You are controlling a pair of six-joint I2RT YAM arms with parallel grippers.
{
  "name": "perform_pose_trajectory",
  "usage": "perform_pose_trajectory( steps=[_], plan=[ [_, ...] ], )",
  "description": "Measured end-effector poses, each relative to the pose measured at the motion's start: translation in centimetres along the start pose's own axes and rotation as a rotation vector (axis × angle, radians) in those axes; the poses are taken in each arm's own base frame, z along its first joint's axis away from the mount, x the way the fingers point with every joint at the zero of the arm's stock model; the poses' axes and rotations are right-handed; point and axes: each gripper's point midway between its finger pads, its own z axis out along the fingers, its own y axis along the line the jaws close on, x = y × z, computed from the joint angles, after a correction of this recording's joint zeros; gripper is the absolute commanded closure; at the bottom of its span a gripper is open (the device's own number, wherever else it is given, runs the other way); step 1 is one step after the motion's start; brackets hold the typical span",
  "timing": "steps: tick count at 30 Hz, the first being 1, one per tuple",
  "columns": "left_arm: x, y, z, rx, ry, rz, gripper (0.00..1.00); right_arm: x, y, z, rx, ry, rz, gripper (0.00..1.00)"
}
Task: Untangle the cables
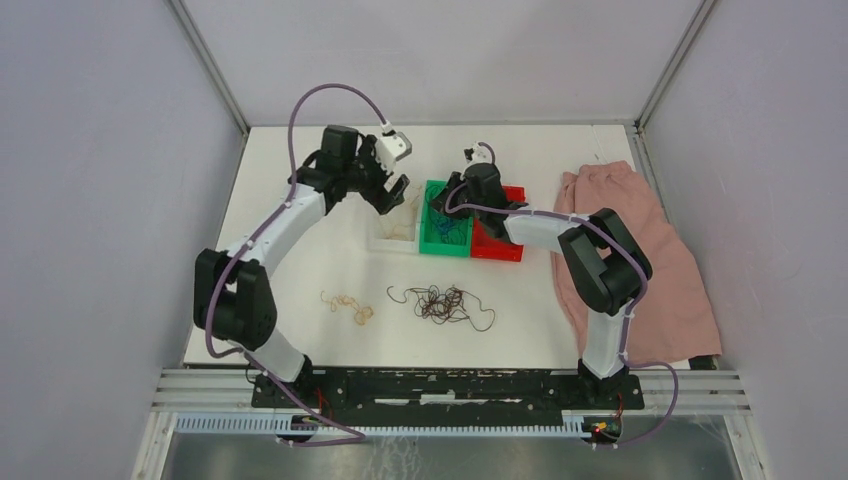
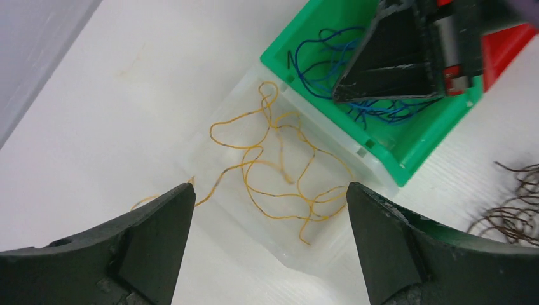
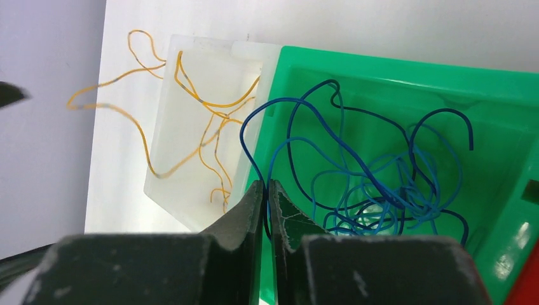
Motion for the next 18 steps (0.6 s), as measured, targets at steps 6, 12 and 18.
perform_pose_trajectory(
  steps=[6, 12, 18],
  plan=[
    [-3.0, 1.9, -4.1, 0.079, -0.094, -0.065, 0.06, 0.3, -0.6, -0.1, 0.021, 0.017, -0.001, 0.89],
    [0.7, 7.1, -4.1, 0.073, -0.021, -0.093, 0.09, 0.4, -0.7, -0.2, 0.025, 0.022, -0.002, 0.89],
    [9.8, 11.9, -1.4, 0.051, 0.17, -0.155, 0.1, 0.4, -0.6, -0.2, 0.021, 0.024, -0.009, 0.89]
  ],
)
